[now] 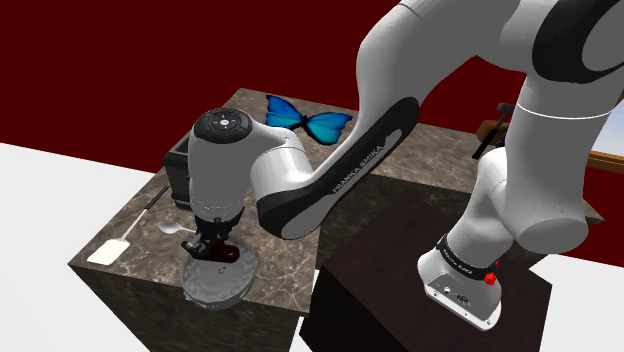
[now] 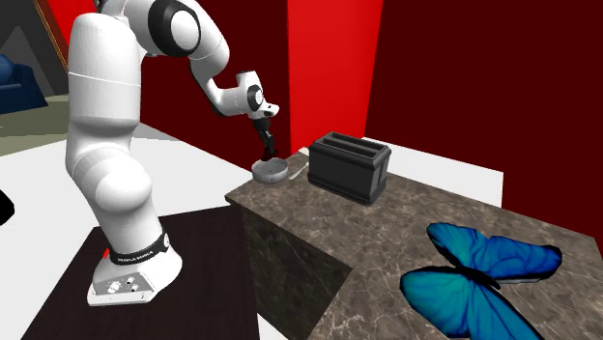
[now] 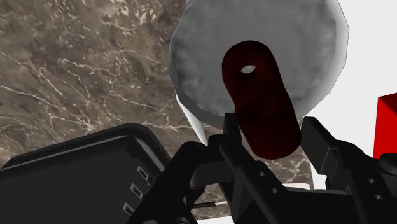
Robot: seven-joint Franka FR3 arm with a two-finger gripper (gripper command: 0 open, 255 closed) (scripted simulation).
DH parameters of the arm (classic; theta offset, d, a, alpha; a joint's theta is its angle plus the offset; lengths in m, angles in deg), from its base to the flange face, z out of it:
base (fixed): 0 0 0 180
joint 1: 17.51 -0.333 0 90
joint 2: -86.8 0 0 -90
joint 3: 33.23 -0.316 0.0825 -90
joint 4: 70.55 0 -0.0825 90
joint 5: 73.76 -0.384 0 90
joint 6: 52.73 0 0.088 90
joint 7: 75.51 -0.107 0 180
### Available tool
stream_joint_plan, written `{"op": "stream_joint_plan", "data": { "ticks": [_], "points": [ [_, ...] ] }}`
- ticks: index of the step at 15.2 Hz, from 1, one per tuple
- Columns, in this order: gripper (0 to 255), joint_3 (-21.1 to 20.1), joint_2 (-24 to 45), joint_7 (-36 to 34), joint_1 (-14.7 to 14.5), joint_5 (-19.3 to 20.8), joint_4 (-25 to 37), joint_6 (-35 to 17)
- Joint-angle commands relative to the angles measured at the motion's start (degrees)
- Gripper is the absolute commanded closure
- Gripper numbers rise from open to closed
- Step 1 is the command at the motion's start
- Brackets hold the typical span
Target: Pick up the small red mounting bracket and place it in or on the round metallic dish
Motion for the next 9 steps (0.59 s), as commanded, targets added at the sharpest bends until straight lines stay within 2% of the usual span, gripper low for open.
{"op": "stream_joint_plan", "data": {
  "ticks": [1, 9],
  "points": [
    [255, 0.4, 1.0, -0.9, -0.4, 0.9, -0.2, -1.1],
    [255, 2.7, 5.8, -4.1, -2.0, 4.6, 0.0, -5.5]
  ]
}}
